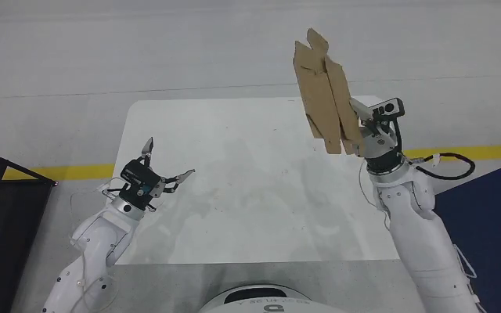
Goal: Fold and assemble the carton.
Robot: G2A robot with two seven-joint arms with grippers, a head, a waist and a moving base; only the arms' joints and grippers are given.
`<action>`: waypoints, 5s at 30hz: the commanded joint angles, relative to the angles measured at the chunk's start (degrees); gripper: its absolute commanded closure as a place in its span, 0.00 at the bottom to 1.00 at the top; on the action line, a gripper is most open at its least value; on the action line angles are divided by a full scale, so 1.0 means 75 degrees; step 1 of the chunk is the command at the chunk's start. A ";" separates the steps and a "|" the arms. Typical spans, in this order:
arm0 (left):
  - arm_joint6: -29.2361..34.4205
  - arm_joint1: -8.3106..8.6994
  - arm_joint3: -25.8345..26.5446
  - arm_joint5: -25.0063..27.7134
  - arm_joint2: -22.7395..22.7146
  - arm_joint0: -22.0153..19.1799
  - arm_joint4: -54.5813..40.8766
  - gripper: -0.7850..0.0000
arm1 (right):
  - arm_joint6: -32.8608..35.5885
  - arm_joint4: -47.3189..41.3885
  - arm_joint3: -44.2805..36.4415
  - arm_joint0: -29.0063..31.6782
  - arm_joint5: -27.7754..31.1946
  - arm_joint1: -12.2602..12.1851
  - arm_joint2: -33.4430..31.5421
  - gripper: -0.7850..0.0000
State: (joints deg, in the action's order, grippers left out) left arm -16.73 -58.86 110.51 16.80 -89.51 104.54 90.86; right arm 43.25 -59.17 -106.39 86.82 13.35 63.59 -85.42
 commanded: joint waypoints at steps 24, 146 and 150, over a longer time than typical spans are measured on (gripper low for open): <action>0.0006 -0.0014 0.0013 0.0149 0.0075 0.0005 -0.0264 0.00 | -0.2166 0.5660 -0.0750 0.0711 0.3953 0.0092 -0.1331 1.00; 0.3979 -0.0672 -0.2920 0.3165 0.3549 -0.3996 -1.0740 1.00 | 0.0080 1.0368 -0.0743 -0.1036 0.3880 -0.0561 0.1643 0.00; 0.4016 -0.0658 -0.2847 0.3278 0.3424 -0.3929 -1.0692 1.00 | -0.0546 1.0636 -0.0843 -0.0624 0.3646 -0.0625 0.0951 0.00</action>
State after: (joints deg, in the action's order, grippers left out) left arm 13.31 -63.81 89.04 41.18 -63.68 74.98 10.65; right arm 40.42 20.58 -112.79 81.55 40.97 58.96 -77.19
